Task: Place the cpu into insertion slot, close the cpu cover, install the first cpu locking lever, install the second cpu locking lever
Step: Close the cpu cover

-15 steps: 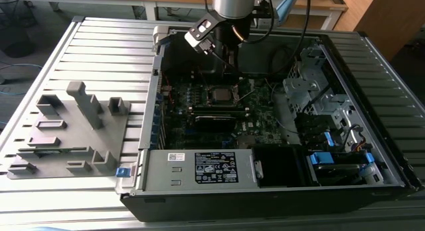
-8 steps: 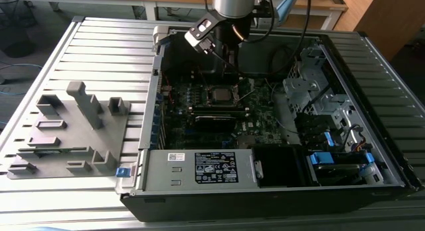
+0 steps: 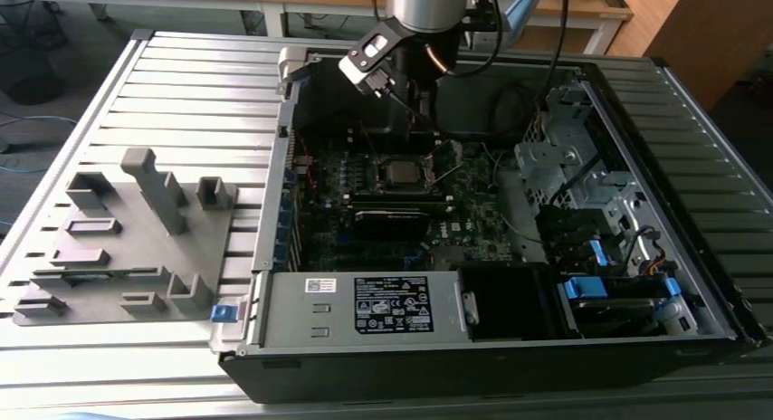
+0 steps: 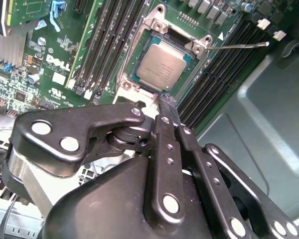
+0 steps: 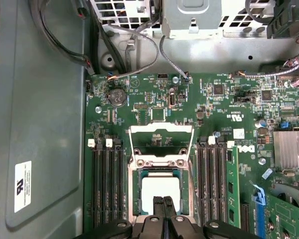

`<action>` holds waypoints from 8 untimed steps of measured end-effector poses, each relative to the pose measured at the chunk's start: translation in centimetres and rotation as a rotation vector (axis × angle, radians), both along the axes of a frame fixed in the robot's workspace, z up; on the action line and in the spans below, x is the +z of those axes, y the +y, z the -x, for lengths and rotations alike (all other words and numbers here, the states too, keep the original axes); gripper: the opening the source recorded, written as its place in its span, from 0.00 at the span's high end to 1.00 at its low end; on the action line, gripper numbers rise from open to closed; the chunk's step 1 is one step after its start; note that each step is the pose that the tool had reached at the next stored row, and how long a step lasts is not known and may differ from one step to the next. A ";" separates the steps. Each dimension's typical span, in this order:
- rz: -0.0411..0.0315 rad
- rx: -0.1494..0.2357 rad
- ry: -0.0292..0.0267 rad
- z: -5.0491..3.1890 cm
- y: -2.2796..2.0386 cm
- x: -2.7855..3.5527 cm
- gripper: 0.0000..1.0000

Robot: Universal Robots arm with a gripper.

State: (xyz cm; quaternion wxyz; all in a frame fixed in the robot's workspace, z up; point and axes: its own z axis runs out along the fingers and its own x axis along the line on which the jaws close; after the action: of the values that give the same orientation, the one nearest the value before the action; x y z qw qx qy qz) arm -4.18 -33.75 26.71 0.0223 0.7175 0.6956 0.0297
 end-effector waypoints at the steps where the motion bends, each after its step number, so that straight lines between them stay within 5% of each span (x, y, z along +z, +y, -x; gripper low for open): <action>1: 0.0000 0.000 0.0000 -0.12 0.00 0.00 0.89; 8: 0.0000 0.000 0.0000 -0.98 0.00 0.00 0.89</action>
State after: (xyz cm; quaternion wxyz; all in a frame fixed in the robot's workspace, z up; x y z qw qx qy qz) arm -3.20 -33.75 26.71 0.0223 0.7175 0.6956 0.0297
